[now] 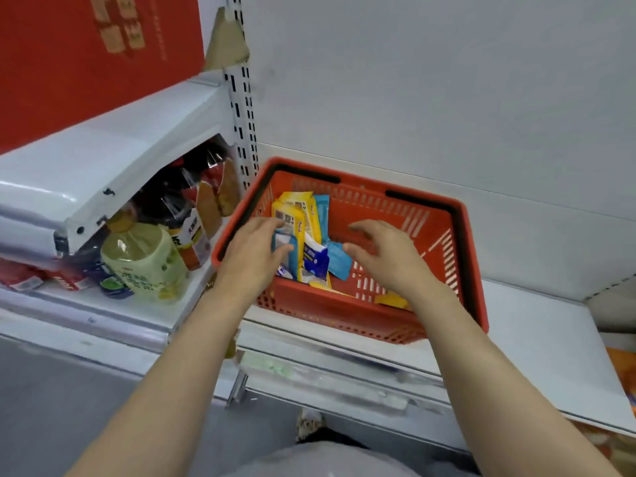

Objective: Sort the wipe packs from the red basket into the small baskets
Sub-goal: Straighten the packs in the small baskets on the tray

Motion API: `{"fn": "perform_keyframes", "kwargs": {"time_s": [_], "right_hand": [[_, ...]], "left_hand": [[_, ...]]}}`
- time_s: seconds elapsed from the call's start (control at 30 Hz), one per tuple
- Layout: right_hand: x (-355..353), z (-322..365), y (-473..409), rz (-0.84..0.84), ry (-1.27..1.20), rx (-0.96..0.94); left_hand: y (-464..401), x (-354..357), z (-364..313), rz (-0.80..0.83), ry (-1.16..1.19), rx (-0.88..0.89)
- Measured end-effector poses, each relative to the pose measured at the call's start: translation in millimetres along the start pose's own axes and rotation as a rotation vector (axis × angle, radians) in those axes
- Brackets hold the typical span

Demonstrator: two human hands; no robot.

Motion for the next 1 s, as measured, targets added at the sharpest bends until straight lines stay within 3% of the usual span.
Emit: {"fn": "perform_keyframes", "kwargs": {"time_s": [0.13, 0.3, 0.43, 0.57, 0.8, 1.0], "right_hand": [[39.9, -7.8, -70.1, 0.143, -0.056, 0.055], [95.0, -11.1, -124.7, 0.252, -0.224, 0.179], [133.1, -12.0, -135.8, 0.211, -0.172, 0.296], [153.4, -8.4, -134.9, 0.131, -0.072, 0.246], [105.8, -25.0, -130.5, 0.063, -0.628, 0.449], [60.8, -10.4, -112.0, 0.127, -1.172, 0.536]], "left_hand": [[-41.2, 27.6, 10.3, 0.133, -0.018, -0.131], [-74.8, 45.8, 18.2, 0.180, 0.018, -0.241], [-86.4, 55.7, 28.2, 0.221, 0.029, -0.283], [-91.4, 60.7, 32.4, 0.277, -0.001, -0.327], [-101.1, 58.6, 39.0, 0.284, 0.246, -0.305], [-115.5, 58.5, 18.5, 0.361, 0.669, -0.323]]}}
Point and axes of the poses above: each hand's wrist, its own y-axis away from the middle knuckle, its own x-axis out of the palm, z = x × y, the point moved 4 cm from there along -y, towards the middle knuckle, and after that the axes turned 7 degrees about -z, right-handed, at the moved point
